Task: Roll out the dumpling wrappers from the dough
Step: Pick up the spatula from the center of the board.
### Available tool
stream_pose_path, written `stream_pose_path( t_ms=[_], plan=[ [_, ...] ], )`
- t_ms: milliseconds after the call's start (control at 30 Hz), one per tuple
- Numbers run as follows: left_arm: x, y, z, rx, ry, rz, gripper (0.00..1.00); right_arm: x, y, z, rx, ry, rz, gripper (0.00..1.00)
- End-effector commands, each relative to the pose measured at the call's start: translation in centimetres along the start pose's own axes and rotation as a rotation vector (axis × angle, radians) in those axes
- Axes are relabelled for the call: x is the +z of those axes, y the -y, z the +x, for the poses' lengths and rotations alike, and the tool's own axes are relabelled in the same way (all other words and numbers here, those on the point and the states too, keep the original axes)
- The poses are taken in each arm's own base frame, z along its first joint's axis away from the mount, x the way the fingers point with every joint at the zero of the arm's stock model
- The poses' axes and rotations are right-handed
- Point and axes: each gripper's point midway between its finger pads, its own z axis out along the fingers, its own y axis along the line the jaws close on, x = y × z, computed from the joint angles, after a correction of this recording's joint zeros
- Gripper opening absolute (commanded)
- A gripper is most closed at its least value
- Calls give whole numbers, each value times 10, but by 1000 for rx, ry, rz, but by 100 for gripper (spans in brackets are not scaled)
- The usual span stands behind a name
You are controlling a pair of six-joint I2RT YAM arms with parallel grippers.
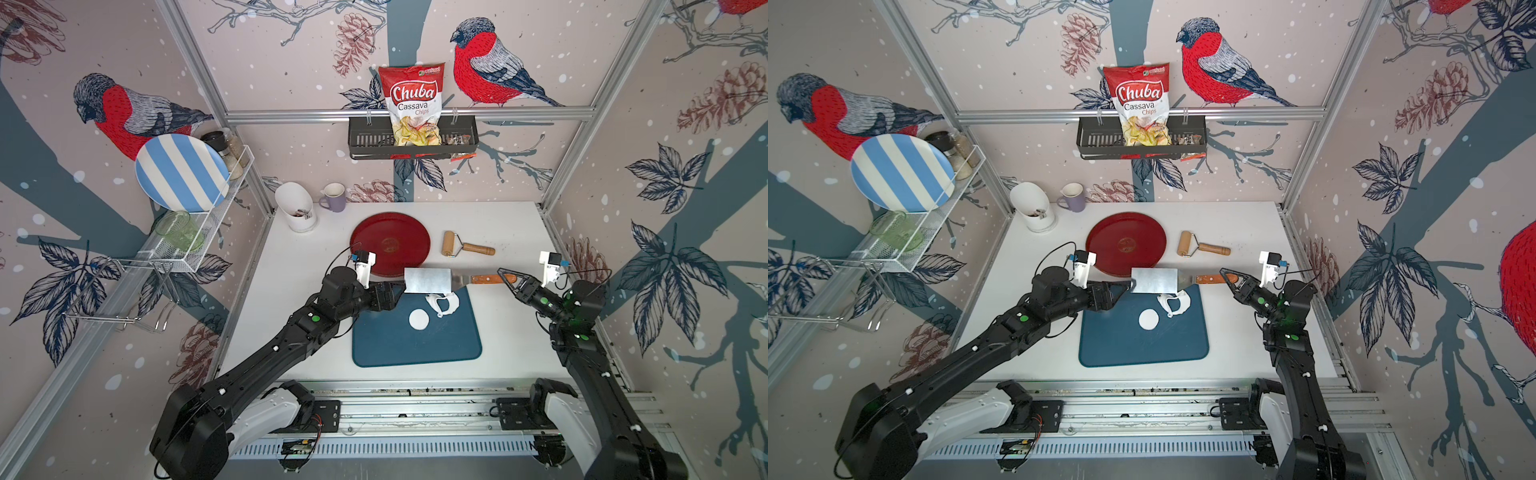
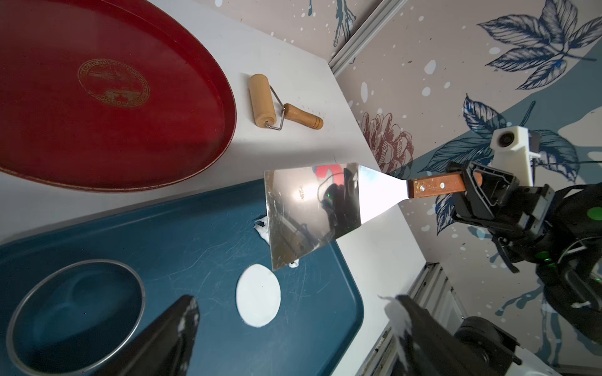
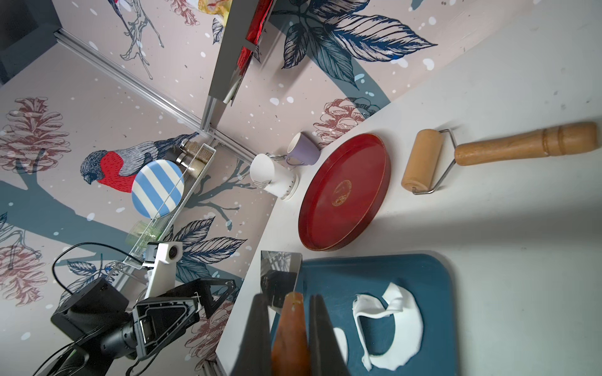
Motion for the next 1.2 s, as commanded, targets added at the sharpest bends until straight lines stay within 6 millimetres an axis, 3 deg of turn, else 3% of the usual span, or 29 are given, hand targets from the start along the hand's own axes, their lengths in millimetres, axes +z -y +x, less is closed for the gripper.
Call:
stream_pose_path(
  t_ms=[0, 167, 367, 567, 833, 1000, 1067, 1100, 1167],
  plan=[
    [-7, 10, -8, -29, 27, 104, 95, 0, -26, -2, -58, -19, -112, 0],
    [-7, 14, -4, -24, 7, 151, 93, 1, -40, 4, -65, -50, -172, 0],
    [-3, 23, -1, -35, 4, 234, 79, 5, -58, 9, -78, -76, -228, 0],
    [-5, 30, 1, -42, 10, 293, 55, 7, -66, 5, -70, -66, -247, 0],
    [-9, 36, -1, -30, 19, 314, 15, 10, -65, 0, -57, -50, -248, 0],
    [-9, 37, -2, -39, 23, 322, 0, 12, -61, -1, -53, -39, -231, 0],
    [-10, 39, -4, -42, 29, 329, 0, 14, -60, -1, -56, -33, -222, 0],
    [-10, 39, -4, -46, 30, 333, 0, 14, -59, -2, -57, -29, -213, 4],
    [-11, 41, -6, -52, 34, 342, 0, 16, -58, -3, -62, -18, -198, 24]
  ],
)
